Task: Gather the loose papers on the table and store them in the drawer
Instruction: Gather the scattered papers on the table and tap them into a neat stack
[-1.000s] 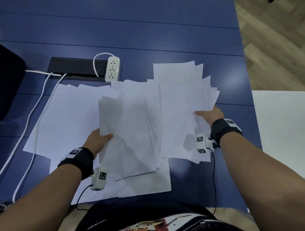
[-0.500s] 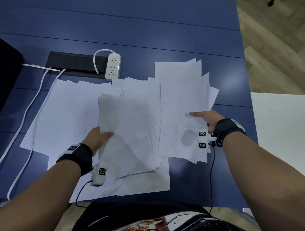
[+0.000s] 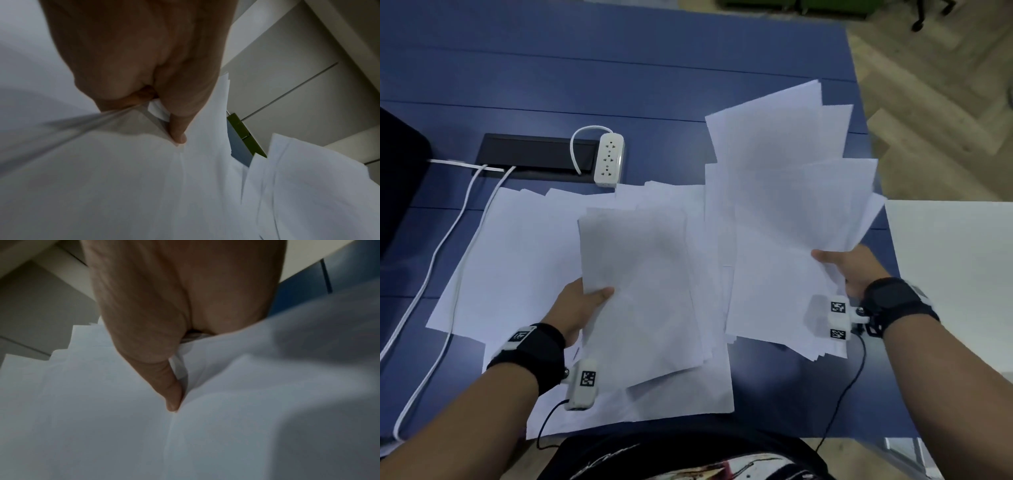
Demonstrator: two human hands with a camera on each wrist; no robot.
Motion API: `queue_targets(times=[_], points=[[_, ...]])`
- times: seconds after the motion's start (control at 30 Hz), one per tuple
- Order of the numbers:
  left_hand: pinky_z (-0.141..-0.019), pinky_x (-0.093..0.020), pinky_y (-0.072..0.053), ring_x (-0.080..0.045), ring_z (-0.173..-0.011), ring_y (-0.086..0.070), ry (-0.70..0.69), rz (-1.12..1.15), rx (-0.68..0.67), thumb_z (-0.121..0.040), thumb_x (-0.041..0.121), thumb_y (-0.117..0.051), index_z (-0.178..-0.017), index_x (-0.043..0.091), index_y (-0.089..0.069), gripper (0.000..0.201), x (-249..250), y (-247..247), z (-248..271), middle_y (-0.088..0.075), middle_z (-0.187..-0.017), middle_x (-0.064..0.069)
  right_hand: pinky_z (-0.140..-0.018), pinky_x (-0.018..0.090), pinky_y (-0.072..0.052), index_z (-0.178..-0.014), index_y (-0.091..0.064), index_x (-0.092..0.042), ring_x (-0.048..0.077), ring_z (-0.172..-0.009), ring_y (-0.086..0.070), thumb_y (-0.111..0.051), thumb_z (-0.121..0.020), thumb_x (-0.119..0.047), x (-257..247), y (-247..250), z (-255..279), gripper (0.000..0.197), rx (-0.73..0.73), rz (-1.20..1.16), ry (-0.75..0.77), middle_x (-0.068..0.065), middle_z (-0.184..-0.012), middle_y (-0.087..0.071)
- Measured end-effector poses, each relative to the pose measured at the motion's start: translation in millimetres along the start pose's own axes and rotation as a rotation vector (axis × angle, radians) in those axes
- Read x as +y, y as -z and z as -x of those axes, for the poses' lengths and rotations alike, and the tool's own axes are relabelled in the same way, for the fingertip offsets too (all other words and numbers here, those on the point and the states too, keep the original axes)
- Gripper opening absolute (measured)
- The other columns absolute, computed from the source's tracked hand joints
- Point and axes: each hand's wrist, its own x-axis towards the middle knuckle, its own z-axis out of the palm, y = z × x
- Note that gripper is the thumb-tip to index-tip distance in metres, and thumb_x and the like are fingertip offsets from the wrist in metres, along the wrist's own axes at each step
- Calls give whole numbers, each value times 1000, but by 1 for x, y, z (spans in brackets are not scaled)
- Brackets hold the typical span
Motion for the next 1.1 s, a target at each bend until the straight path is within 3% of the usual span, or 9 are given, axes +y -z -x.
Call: queue_targets(times=[0.1, 0.2, 0.23, 0.4, 0.57, 0.7, 0.83, 1.0, 1.1], points=[[-103, -55, -57, -34, -113, -75, -46, -9, 3, -98, 20, -76, -133, 15, -71, 35, 5, 12, 5, -79, -122, -9, -103, 46, -57, -125, -71, -17, 23, -107, -75, -81, -87, 0, -18, 23, 28, 43, 33, -33, 69, 7, -121, -77], [-98, -52, -59, -35, -111, -75, -91, -15, 24, -99, 16, -74, -131, 11, -71, 33, 17, 19, 10, -79, -122, -11, -57, 18, -60, -126, -66, -5, 4, -65, -77, -75, -93, -2, -40, 39, 61, 34, 94, -113, 100, 7, -104, -74], [-97, -50, -59, -36, -111, -74, -102, -7, 30, -100, 15, -73, -131, 9, -70, 32, 20, 20, 11, -78, -121, -12, -51, 16, -57, -126, -66, -3, 4, -61, -76, -74, -94, -2, -45, 44, 68, 33, 93, -146, 110, 7, -104, -74], [-107, -57, -54, -39, -115, -73, -139, 35, 39, -99, 11, -74, -131, 7, -71, 33, 42, 16, 8, -78, -124, -14, -71, 33, -65, -133, -66, 1, 26, -95, -81, -70, -94, 2, -47, 50, 76, 39, -47, -277, 89, 17, -123, -76], [-102, -54, -58, -38, -117, -74, -225, 26, -86, -95, 21, -79, -131, 12, -71, 38, 75, -14, 21, -80, -122, -9, -88, 44, -64, -139, -62, -3, 36, -119, -71, -67, -95, 5, -31, 11, 73, 45, -244, -287, 36, 18, -133, -72], [-104, -51, -57, -31, -119, -74, -291, -12, -229, -104, 22, -69, -131, 16, -72, 28, 105, -50, 45, -79, -126, -7, -96, 48, -61, -134, -65, 0, 38, -121, -70, -68, -94, 4, -21, -26, 82, 40, -347, -259, -25, 20, -132, -72], [-74, -26, -60, -11, -85, -76, -321, -72, -325, -108, 0, -49, -114, 8, -74, 26, 122, -65, 67, -82, -99, 3, -108, 50, -52, -136, -65, -3, 34, -124, -69, -75, -93, -6, -15, -54, 91, 44, -339, -298, 6, 16, -134, -72], [-66, -20, -56, -8, -72, -68, -340, -110, -394, -99, 5, -61, -100, 12, -71, 12, 123, -57, 85, -75, -82, 4, -99, 44, -60, -137, -65, -2, 34, -123, -70, -68, -97, -5, -6, -61, 104, 39, -410, -347, -61, 15, -133, -73], [-65, -19, -55, -13, -74, -67, -284, -70, -372, -90, 13, -64, -95, 13, -69, 7, 117, -49, 91, -73, -80, 1, -106, 51, -54, -138, -63, 0, 38, -125, -68, -65, -99, -2, -2, -65, 110, 39, -476, -323, -115, 19, -135, -71]])
